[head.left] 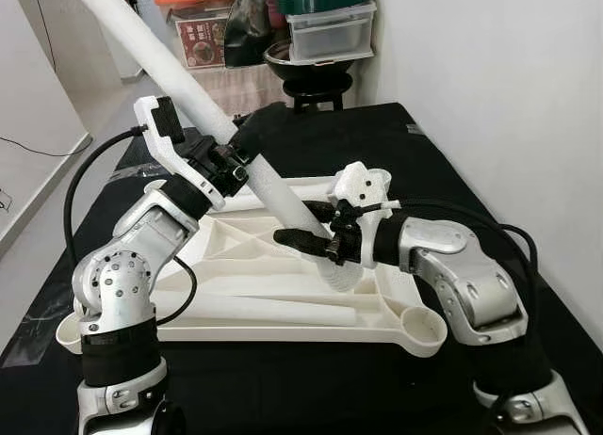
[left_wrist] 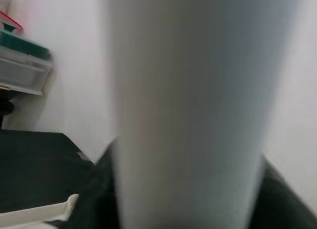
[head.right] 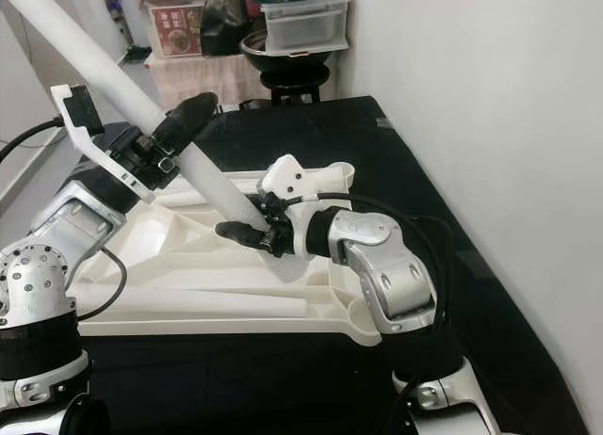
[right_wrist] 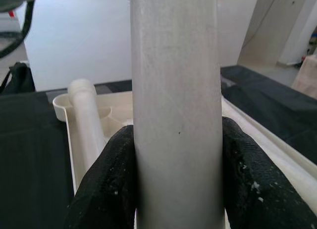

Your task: Building children table

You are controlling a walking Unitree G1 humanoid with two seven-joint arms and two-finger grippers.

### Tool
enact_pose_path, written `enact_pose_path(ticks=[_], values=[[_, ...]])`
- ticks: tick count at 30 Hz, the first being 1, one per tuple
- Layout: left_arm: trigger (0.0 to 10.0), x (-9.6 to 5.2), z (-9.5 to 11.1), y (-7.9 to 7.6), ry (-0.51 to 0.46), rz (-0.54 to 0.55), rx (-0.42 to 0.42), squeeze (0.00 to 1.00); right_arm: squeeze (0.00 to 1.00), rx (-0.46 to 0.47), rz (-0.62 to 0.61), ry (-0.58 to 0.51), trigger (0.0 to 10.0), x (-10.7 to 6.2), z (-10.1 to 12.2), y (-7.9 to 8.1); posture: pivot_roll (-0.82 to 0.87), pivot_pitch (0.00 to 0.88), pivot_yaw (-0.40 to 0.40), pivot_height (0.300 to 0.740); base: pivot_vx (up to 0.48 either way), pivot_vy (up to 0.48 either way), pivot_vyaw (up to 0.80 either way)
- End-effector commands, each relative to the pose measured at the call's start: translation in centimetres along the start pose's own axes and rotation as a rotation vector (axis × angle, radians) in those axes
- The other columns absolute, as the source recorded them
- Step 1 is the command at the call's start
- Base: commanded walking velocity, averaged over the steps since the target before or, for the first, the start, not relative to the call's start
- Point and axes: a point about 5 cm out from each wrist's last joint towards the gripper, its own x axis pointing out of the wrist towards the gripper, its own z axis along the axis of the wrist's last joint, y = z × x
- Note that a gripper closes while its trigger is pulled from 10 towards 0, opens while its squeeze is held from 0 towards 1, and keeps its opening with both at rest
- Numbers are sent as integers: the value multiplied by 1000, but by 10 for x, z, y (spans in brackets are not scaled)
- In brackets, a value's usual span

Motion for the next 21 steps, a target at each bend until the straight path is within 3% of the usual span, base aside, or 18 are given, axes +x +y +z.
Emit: enact_pose_path(ticks=[1, 6, 8, 14, 15, 16, 17, 18, 19, 21], values=[[0, 3, 4, -8, -5, -56, -6, 0, 0, 1, -35, -13, 10000, 3, 3, -4, -106, 33, 88, 740, 0, 0, 0], [0, 4, 6, -11, 1, -90, -3, 0, 0, 11, -47, -34, 10000, 5, 3, -3, -106, 34, 90, 740, 0, 0, 0], [0, 4, 6, -14, 16, -123, 8, 0, 0, 4, -82, -102, 10000, 7, 6, -4, -106, 34, 89, 740, 0, 0, 0], [0, 5, 6, -16, 31, -155, 17, 0, 0, -9, -112, -154, 10000, 8, 8, -4, -107, 33, 90, 740, 0, 0, 0], [0, 8, 6, -21, 68, -227, 49, 0, 702, 19, -73, -168, 10000, 10, 6, -1, -100, 27, 91, 740, 0, 0, 0], [0, 11, 7, -26, 115, -312, 86, 0, 1000, 56, -10, -184, 10000, 12, 5, 4, -95, 23, 92, 740, 0, 0, 0], [0, 11, 7, -26, 115, -312, 86, 0, 1000, 56, -10, -184, 10000, 12, 5, 4, -95, 23, 92, 740, 0, 0, 0], [0, 15, 7, -35, 201, -457, 148, 0, 1000, 95, 100, -185, 10000, 14, 2, 12, -87, 20, 91, 740, 0, 0, 0], [0, 16, 6, -37, 232, -509, 169, 0, 1000, 98, 136, -176, 10000, 15, 1, 14, -88, 17, 91, 740, 0, 0, 0], [0, 16, 6, -39, 250, -539, 180, 0, 1000, 99, 155, -168, 10000, 15, 0, 16, -88, 17, 91, 740, 0, 0, 0]])
